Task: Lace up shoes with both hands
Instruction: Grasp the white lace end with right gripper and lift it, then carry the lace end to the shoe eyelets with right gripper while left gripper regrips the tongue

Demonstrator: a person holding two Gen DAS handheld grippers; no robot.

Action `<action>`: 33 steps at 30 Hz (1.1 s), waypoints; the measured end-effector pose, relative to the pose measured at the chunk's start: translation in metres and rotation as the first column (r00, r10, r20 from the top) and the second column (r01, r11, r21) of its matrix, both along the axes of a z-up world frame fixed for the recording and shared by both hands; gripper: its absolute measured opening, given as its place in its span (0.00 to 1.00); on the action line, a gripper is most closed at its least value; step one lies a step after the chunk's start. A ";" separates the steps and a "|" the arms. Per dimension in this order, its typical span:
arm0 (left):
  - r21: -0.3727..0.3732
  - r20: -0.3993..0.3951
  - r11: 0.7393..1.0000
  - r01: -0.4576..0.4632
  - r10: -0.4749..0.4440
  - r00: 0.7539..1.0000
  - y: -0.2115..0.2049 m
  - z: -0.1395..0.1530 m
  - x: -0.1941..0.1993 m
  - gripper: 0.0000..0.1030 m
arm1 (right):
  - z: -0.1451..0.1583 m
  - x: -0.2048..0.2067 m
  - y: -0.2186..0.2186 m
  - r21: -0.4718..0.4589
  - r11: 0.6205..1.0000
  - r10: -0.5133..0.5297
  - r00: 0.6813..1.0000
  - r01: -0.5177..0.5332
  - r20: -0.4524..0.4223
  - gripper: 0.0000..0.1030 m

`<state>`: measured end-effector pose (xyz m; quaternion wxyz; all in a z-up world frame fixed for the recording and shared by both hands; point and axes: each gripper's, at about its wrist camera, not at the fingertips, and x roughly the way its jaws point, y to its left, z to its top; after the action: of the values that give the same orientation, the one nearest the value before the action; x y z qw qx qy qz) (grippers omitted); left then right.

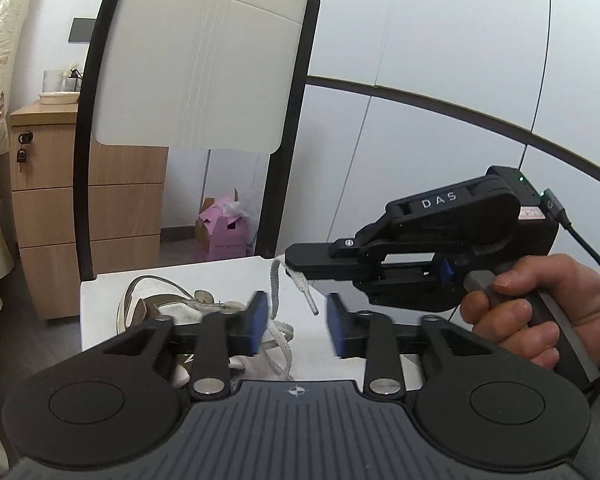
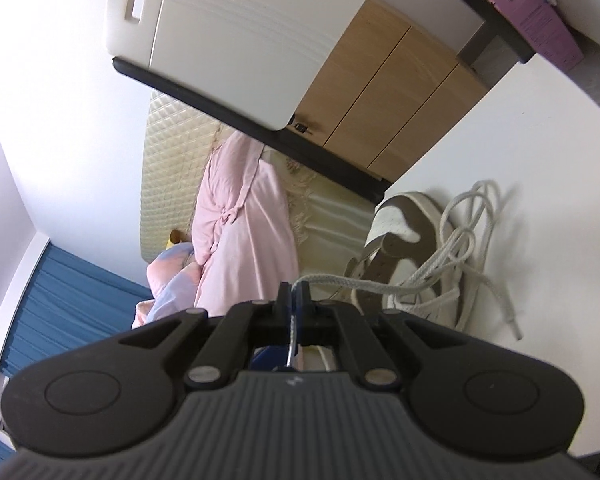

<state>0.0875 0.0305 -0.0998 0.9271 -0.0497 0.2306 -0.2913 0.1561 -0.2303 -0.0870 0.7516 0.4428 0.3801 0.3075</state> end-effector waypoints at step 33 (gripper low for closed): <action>0.037 -0.022 0.999 0.023 -0.022 1.000 -0.004 -0.003 0.004 0.03 | -0.006 -0.006 0.008 -0.035 0.997 0.067 0.997 -0.068 -0.031 0.04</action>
<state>0.0917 0.0266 -0.1025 0.9219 -0.0329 0.2467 -0.2969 0.1502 -0.2223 -0.0934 0.7429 0.4205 0.4114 0.3194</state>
